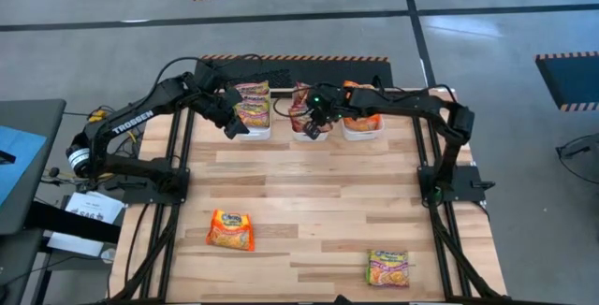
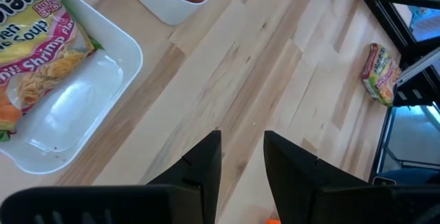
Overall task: Sort Maruchan noodles
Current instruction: Put the red noodle pack into the center white bin
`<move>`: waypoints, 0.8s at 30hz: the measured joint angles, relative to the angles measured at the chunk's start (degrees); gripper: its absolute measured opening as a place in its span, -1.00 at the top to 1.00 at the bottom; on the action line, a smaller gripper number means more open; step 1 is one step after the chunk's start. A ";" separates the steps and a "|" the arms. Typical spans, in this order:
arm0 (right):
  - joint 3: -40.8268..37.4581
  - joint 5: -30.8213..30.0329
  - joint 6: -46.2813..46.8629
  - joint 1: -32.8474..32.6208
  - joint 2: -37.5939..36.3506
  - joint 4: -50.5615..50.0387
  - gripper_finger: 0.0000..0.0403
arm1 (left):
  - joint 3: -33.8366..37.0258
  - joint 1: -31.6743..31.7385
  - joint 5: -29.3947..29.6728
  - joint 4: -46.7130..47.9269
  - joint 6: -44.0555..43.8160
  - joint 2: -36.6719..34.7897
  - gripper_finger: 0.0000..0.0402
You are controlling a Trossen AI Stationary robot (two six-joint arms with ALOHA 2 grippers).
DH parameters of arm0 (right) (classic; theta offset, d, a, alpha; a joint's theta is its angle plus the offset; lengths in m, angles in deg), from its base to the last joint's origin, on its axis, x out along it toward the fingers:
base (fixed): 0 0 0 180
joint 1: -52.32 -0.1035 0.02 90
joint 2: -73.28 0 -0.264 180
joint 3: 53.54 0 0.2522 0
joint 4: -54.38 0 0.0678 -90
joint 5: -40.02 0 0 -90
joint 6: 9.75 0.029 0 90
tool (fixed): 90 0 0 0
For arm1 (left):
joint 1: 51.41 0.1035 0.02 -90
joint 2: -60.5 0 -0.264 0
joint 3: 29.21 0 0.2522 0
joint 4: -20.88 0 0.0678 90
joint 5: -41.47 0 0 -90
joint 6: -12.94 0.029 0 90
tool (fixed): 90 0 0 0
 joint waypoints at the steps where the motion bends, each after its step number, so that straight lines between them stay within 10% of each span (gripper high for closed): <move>1: 0.00 0.45 0.24 0.31 0.00 -0.07 0.95 | 0.00 0.00 0.03 0.00 0.17 0.00 0.53; 24: 0.02 7.04 3.03 1.92 -8.37 -9.89 0.10 | 0.00 0.00 -0.17 0.02 -0.20 0.00 0.53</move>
